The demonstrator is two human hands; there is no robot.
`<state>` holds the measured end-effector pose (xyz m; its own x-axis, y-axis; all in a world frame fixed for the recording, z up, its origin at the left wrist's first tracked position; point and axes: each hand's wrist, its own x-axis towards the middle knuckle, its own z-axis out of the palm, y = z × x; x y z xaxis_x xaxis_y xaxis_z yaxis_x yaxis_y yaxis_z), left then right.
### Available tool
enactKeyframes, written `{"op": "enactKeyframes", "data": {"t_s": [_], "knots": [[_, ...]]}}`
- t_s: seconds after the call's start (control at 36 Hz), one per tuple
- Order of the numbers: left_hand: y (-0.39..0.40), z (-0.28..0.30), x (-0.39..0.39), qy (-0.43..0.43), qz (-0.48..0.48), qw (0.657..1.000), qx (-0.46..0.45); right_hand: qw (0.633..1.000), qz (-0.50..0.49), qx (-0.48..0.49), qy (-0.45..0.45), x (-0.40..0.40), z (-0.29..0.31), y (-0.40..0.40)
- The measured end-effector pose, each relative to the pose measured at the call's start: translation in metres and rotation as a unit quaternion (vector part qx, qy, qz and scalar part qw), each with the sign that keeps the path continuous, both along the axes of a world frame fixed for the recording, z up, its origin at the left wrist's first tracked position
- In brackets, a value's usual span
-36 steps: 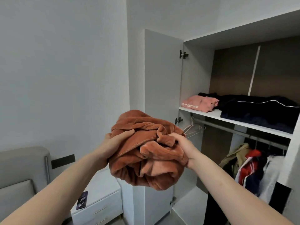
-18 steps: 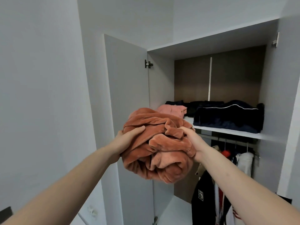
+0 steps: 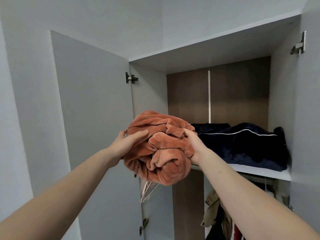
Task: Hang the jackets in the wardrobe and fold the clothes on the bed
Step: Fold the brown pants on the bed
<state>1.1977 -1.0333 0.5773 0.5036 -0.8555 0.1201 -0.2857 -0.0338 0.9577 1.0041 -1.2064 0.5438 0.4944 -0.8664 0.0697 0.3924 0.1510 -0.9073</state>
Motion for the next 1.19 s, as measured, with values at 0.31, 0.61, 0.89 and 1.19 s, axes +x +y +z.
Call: {"op": "enactKeyframes", "data": {"t_s": [0.31, 0.61, 0.89, 1.19], "knots": [[-0.119, 0.023, 0.035, -0.003, 0.000, 0.998, -0.063, 1.000, 0.001, -0.011, -0.001, 0.030, 0.040, -0.107], [-0.214, 0.047, 0.083, -0.001, -0.023, 0.995, -0.099, 0.997, -0.053, -0.028, 0.044, 0.069, 0.069, -0.176], [-0.310, 0.071, 0.141, -0.023, -0.019, 0.989, -0.144, 0.998, -0.037, -0.021, 0.041, 0.116, 0.088, -0.248], [-0.388, 0.007, 0.177, -0.251, -0.082, 0.959, 0.103, 0.890, -0.262, -0.091, 0.363, 0.153, 0.025, -0.295]]}}
